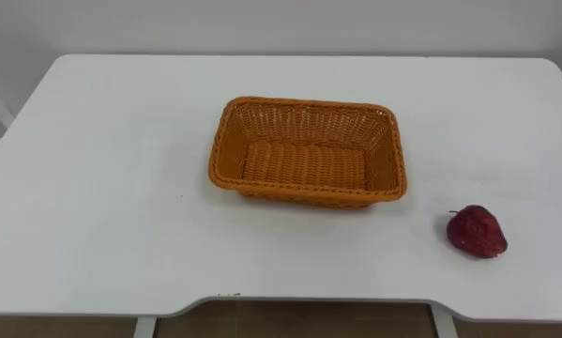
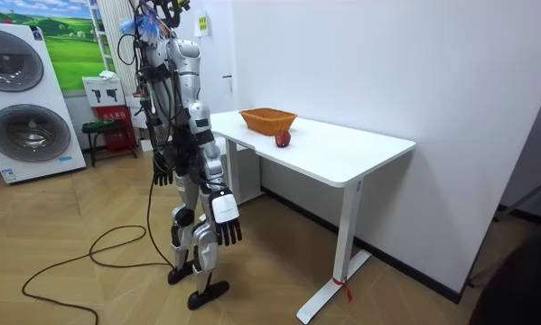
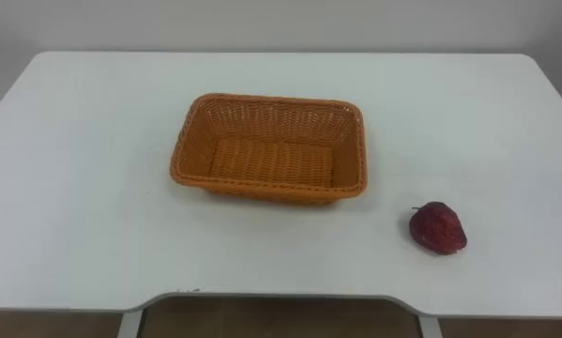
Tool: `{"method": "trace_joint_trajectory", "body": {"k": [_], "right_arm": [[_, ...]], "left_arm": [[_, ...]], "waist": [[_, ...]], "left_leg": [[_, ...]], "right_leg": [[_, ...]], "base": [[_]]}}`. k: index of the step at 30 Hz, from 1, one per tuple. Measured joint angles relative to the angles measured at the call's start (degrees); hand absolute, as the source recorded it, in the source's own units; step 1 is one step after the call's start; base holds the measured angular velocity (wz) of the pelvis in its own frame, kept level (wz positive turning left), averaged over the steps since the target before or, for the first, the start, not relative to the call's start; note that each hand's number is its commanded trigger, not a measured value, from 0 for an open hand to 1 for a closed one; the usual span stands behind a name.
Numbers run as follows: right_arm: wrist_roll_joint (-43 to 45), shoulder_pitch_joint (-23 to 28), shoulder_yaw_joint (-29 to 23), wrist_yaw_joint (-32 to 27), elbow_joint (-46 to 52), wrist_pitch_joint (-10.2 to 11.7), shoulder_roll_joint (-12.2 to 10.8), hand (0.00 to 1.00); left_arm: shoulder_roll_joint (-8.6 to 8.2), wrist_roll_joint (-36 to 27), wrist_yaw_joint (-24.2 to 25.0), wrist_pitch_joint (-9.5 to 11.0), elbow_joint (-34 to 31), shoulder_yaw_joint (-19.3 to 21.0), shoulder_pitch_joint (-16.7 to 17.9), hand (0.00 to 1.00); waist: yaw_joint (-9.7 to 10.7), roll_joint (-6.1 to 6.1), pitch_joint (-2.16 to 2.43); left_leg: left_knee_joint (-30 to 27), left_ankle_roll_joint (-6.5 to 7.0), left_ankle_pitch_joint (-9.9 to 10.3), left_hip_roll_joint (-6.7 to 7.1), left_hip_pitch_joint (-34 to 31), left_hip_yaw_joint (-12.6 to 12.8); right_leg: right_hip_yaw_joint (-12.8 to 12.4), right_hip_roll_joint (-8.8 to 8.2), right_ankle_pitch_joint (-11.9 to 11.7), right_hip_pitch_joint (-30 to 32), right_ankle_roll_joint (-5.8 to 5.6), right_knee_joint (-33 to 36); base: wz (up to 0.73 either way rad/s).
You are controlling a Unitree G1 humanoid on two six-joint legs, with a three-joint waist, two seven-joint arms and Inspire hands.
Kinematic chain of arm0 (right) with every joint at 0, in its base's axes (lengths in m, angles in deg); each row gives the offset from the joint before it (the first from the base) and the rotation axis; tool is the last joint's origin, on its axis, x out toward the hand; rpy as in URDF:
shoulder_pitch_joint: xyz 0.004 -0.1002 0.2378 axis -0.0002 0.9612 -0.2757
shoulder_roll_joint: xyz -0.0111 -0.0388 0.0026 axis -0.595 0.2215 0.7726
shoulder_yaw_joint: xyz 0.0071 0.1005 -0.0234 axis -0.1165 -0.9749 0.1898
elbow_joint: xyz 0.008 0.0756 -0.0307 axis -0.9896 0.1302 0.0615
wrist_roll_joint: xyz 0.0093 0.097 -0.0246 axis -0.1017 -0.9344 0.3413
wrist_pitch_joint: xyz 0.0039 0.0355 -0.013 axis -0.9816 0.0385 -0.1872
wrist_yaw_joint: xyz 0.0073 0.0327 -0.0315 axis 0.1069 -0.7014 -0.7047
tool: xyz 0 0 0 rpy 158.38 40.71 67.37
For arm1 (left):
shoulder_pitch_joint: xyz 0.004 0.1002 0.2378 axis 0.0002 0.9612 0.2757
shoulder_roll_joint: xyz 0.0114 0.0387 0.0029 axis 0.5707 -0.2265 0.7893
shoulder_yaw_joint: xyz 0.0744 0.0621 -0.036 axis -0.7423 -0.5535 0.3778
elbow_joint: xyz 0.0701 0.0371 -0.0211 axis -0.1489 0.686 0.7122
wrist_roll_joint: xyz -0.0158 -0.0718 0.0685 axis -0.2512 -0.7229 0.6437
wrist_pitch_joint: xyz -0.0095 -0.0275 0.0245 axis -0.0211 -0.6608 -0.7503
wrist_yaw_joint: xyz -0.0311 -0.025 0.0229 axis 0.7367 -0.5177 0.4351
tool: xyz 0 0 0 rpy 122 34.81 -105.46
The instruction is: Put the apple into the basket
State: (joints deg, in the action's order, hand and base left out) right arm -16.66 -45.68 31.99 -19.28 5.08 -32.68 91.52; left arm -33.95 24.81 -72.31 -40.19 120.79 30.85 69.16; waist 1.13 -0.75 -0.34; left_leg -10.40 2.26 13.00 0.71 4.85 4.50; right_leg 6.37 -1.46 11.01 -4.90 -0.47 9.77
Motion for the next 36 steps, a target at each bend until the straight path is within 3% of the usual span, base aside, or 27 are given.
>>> {"method": "trace_joint_trajectory", "body": {"k": [4,7,11,16,18,20,23,30,33,36], "right_arm": [[-1.85,-0.02,-0.17,-0.71,0.45,0.11,-0.1,0.0],[-10.65,-0.32,-1.48,-2.38,0.54,0.78,-0.41,0.0],[-25.97,-0.34,-12.34,-4.51,0.94,3.05,-0.99,0.0],[-42.96,-0.96,-25.72,-11.32,9.47,3.42,-0.58,0.0],[-47.39,-1.53,-28.31,-13.99,12.61,5.34,0.11,0.0],[-49.68,-1.68,-30.67,-18.05,17.25,7.74,0.71,0.0],[-49.53,-2.74,-34.42,-23.72,22.14,10.01,1.46,0.0],[-42.75,-3.45,-33.03,-37.04,41.19,13.3,1.9,0.0],[-35.54,-3.25,-30.84,-42.3,49.67,14.91,1.86,0.0],[-22.69,-3.08,-27.37,-45.96,58.24,16.04,1.89,0.0]], "left_arm": [[0.0,-0.38,-0.34,0.06,0.15,0.0,-0.02,0.0],[-0.04,-0.61,-1.31,0.32,0.48,0.07,-0.27,0.0],[-0.11,-0.62,-1.71,1.86,0.57,2.9,-0.28,0.0],[0.37,-0.81,-2.57,2.64,-0.44,5.88,0.15,0.0],[1.12,-0.8,-2.58,3.32,-0.71,6.5,-0.32,0.0],[1.54,-0.8,-2.84,5.38,-0.85,7.94,-0.88,0.0],[1.53,-0.77,-3.15,6.49,-0.93,9.73,-0.77,0.0],[1.56,-0.57,-5.25,7.79,-1.85,8.59,-0.55,0.0],[1.62,-0.46,-5.52,8.18,-1.56,6.65,-0.56,0.0],[1.66,-0.78,-6.1,9.21,-1.49,4.83,0.52,0.0]], "waist": [[-0.07,0.06,0.01],[0.08,0.11,-0.01],[1.27,0.25,0.0],[4.16,0.27,0.14],[5.03,0.34,0.2],[5.08,0.37,0.3],[5.01,0.35,0.3],[4.07,-0.11,0.31],[3.28,-0.27,0.35],[2.88,-0.39,0.37]], "left_leg": [[-0.01,0.0,0.0,-0.01,-0.01,-0.01],[0.01,0.0,0.0,-0.06,-0.15,0.08],[-0.04,-0.04,0.05,0.0,-0.24,-0.22],[-0.22,-0.01,0.06,0.08,-0.39,0.07],[-0.33,-0.01,0.06,0.08,-0.6,0.13],[-0.29,0.0,0.06,0.07,-0.72,0.31],[-0.09,0.01,0.04,0.11,-0.79,0.45],[-1.04,0.03,0.01,0.15,-2.84,1.11],[-1.12,0.03,0.01,0.13,-2.86,1.23],[-1.13,0.03,0.0,0.14,-3.1,1.25]], "right_leg": [[0.13,0.0,-0.01,-0.09,0.0,0.05],[-0.11,0.07,-0.02,-0.04,0.02,0.08],[0.28,0.03,-0.02,-0.21,0.02,0.06],[0.14,-0.01,-0.02,0.12,0.01,0.21],[0.16,0.0,-0.02,0.31,0.01,0.24],[0.07,0.02,0.02,0.55,0.0,0.45],[-0.68,0.04,0.35,1.17,-0.02,1.15],[-1.22,-0.04,0.65,3.91,-0.02,2.93],[-1.37,-0.02,0.64,3.92,-0.02,2.87],[-1.29,-0.06,0.65,4.21,-0.03,2.91]], "base": [[0.0],[0.0],[0.03],[-0.03],[-0.02],[0.0],[-0.05],[-0.05],[0.0],[0.0]]}}
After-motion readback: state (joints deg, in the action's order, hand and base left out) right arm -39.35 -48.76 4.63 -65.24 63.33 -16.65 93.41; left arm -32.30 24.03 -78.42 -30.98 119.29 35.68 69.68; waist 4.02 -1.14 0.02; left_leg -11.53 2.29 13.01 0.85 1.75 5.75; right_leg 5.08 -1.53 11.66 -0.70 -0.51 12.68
